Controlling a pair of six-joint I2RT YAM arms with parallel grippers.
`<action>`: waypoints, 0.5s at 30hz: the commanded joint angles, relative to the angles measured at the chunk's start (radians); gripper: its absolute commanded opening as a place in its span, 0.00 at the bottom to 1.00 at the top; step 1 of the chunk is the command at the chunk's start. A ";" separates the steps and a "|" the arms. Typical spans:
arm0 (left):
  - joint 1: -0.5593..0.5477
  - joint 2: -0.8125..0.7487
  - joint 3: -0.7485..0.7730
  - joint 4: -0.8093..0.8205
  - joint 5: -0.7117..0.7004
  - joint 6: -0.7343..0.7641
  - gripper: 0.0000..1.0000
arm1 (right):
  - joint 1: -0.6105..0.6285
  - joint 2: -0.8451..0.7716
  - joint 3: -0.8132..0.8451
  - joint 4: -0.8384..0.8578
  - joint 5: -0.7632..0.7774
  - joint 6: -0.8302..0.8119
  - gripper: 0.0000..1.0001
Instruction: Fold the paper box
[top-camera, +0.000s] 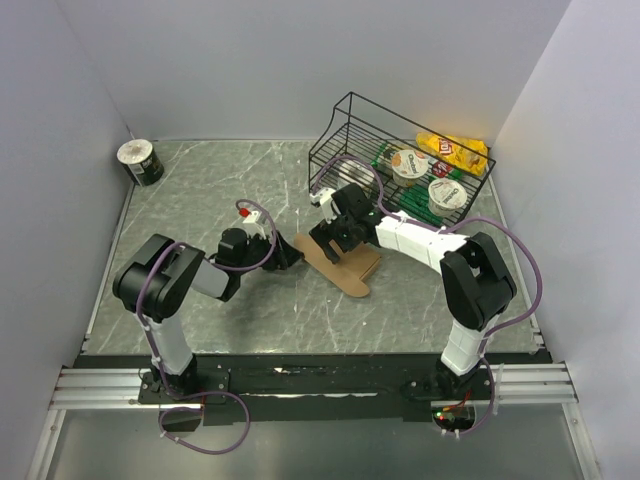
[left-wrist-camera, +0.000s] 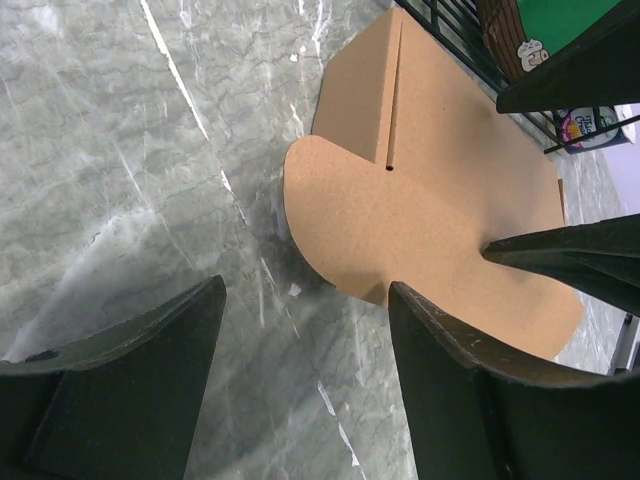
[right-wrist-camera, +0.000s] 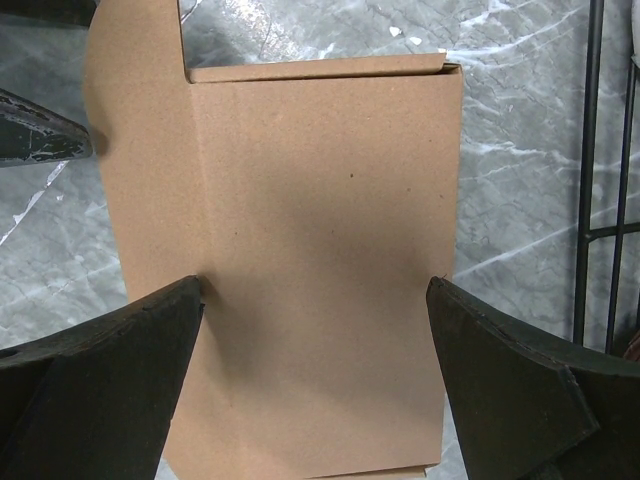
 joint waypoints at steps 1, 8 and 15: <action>-0.007 0.045 0.008 -0.016 -0.002 0.016 0.73 | -0.012 0.030 0.013 -0.003 0.014 -0.025 1.00; -0.041 0.099 0.049 -0.002 -0.010 0.031 0.68 | -0.012 0.056 0.024 -0.024 -0.014 -0.020 1.00; -0.099 0.118 0.086 -0.131 -0.182 0.050 0.61 | -0.013 0.035 0.004 -0.007 -0.018 0.001 1.00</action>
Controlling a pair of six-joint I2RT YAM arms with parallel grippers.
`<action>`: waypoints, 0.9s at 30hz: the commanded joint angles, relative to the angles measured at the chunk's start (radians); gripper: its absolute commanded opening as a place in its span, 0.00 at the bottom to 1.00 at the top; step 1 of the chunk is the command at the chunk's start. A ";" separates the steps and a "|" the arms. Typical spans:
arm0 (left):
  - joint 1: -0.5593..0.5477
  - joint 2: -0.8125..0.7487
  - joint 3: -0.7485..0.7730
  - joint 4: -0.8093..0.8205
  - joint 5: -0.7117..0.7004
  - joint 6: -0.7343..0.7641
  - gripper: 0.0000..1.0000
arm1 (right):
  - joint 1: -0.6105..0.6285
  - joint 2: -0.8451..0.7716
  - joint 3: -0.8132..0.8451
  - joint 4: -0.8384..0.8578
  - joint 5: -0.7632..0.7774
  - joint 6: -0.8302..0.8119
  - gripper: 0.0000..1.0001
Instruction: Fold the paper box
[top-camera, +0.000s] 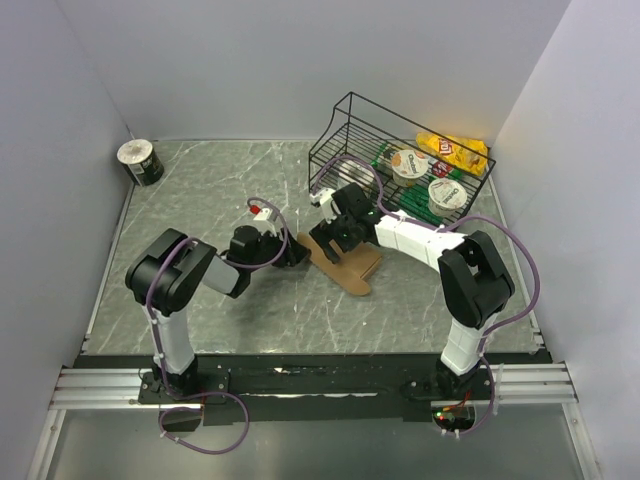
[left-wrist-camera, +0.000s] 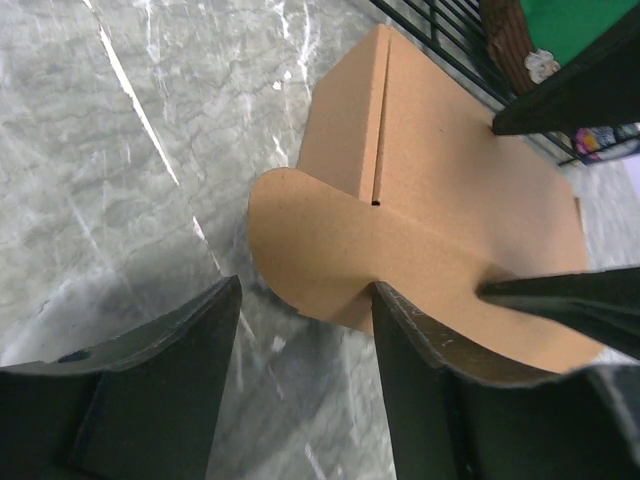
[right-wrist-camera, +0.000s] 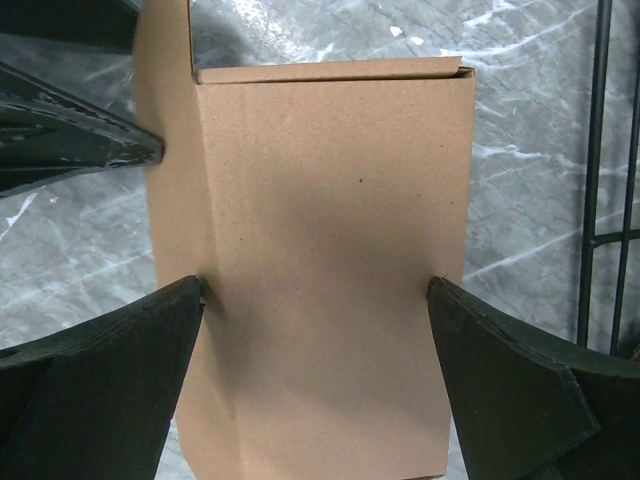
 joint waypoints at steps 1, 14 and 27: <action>-0.050 0.044 0.014 -0.157 -0.138 0.039 0.61 | -0.005 0.015 0.003 -0.021 -0.003 0.012 1.00; -0.053 0.056 0.028 -0.160 -0.172 0.034 0.61 | -0.081 0.010 0.123 -0.127 -0.101 0.018 1.00; -0.061 0.055 0.030 -0.135 -0.140 -0.006 0.60 | -0.186 -0.030 0.097 -0.123 -0.133 0.162 1.00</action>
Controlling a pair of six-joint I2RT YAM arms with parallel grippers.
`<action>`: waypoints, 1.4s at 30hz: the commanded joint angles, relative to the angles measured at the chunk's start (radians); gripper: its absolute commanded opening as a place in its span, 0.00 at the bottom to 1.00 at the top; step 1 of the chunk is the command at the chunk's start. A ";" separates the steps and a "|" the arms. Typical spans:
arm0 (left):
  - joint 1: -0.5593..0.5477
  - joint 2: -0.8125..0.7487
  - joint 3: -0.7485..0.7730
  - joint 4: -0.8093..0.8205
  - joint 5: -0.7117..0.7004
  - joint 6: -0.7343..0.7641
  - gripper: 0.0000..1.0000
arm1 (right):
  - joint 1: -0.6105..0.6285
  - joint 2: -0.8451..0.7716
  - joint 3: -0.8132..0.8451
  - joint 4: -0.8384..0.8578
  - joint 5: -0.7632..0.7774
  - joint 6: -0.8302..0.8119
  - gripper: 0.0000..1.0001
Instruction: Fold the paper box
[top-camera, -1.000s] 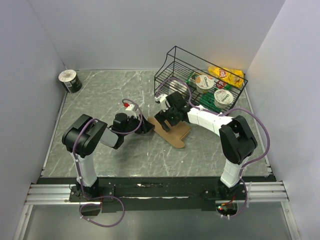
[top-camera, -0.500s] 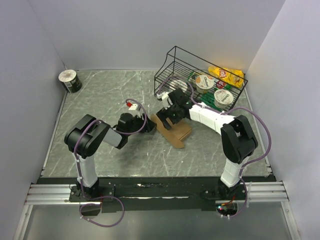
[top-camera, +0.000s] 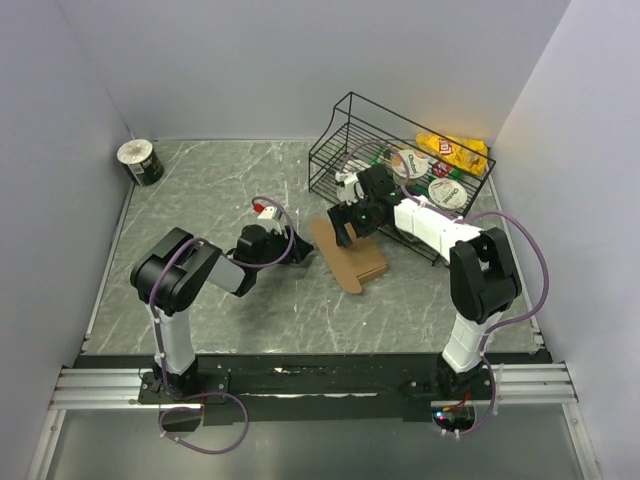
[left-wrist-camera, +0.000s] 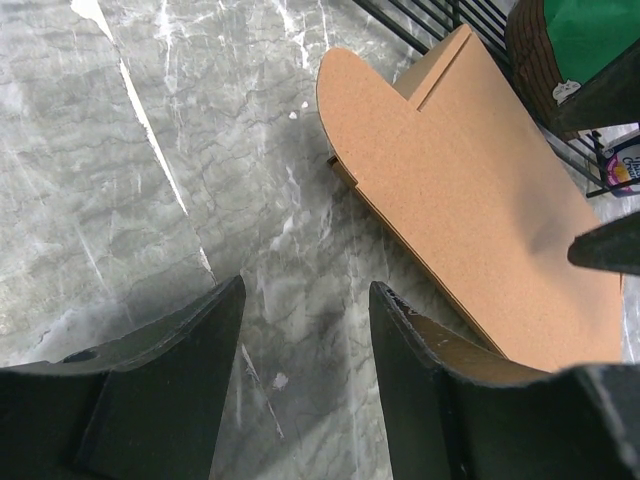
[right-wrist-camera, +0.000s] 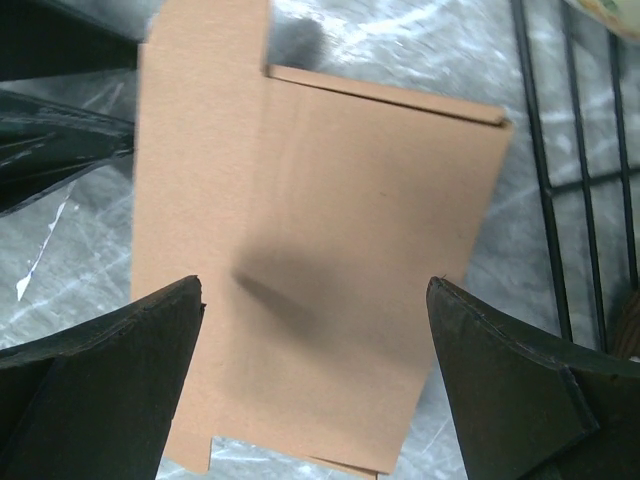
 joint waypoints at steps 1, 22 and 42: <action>-0.009 0.029 -0.028 -0.105 -0.010 -0.028 0.60 | -0.033 -0.041 0.004 -0.006 0.040 0.095 1.00; 0.006 -0.229 -0.248 0.200 0.141 -0.346 0.79 | -0.121 -0.073 -0.205 0.121 -0.152 0.238 0.70; 0.080 -0.848 -0.619 -0.131 -0.097 -0.386 0.66 | 0.094 -0.046 -0.275 0.325 -0.273 0.520 0.53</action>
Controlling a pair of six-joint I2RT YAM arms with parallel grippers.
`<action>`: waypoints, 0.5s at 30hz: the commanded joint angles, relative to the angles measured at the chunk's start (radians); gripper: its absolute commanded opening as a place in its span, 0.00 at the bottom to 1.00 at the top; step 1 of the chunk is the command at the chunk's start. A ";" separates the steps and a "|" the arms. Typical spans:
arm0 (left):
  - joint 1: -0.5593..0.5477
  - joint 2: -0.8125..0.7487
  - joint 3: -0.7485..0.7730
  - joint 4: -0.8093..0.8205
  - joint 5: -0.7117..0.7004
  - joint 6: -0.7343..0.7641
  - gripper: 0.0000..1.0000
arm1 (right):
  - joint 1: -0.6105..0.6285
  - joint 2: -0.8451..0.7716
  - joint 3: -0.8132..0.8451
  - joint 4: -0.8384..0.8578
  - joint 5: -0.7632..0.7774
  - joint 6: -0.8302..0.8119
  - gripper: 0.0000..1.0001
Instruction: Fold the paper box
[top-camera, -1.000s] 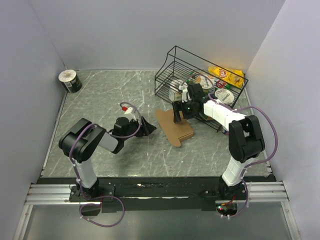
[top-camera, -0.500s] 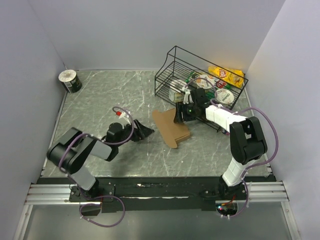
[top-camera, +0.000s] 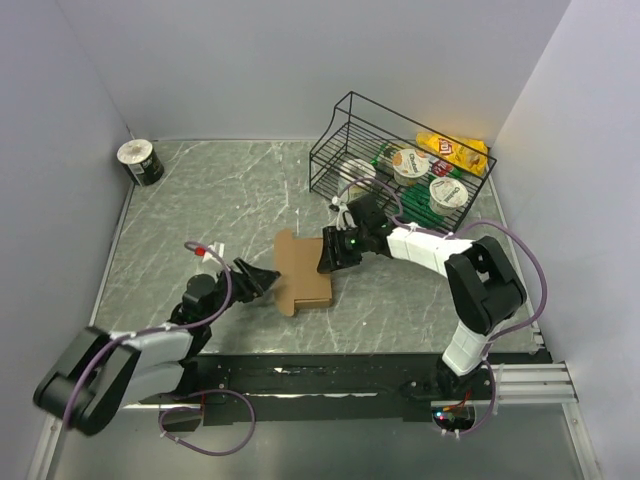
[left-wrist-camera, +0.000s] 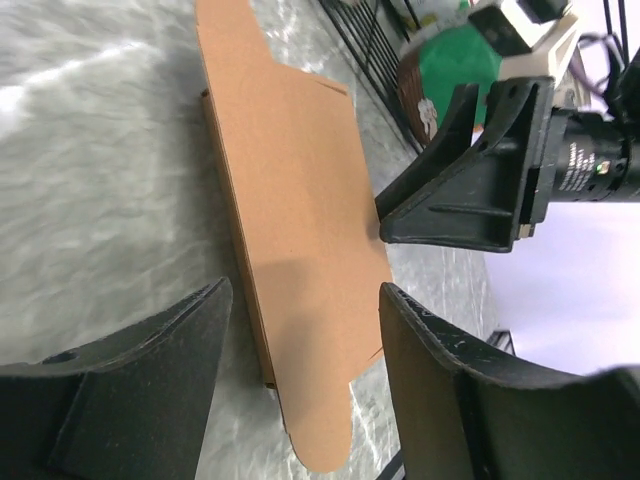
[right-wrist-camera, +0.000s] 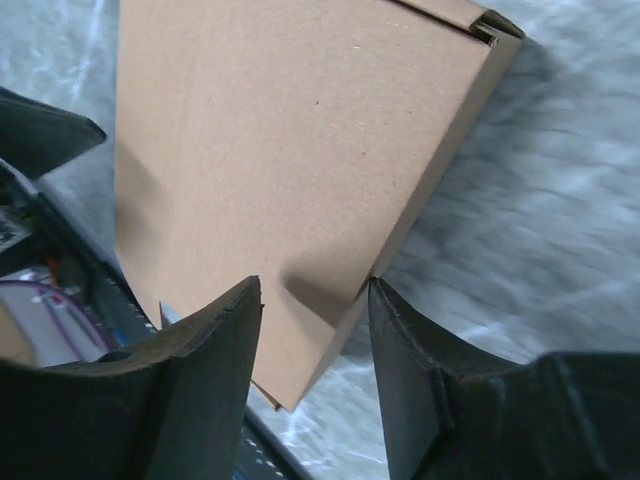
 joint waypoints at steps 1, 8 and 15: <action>0.031 -0.144 -0.052 -0.114 -0.073 -0.013 0.66 | -0.003 0.030 -0.007 0.078 -0.021 0.070 0.53; 0.086 -0.111 -0.011 -0.100 0.047 0.054 0.62 | -0.004 0.013 -0.035 0.091 0.020 0.081 0.45; 0.100 0.130 0.017 0.134 0.184 0.016 0.55 | -0.009 0.013 -0.088 0.123 0.045 0.102 0.25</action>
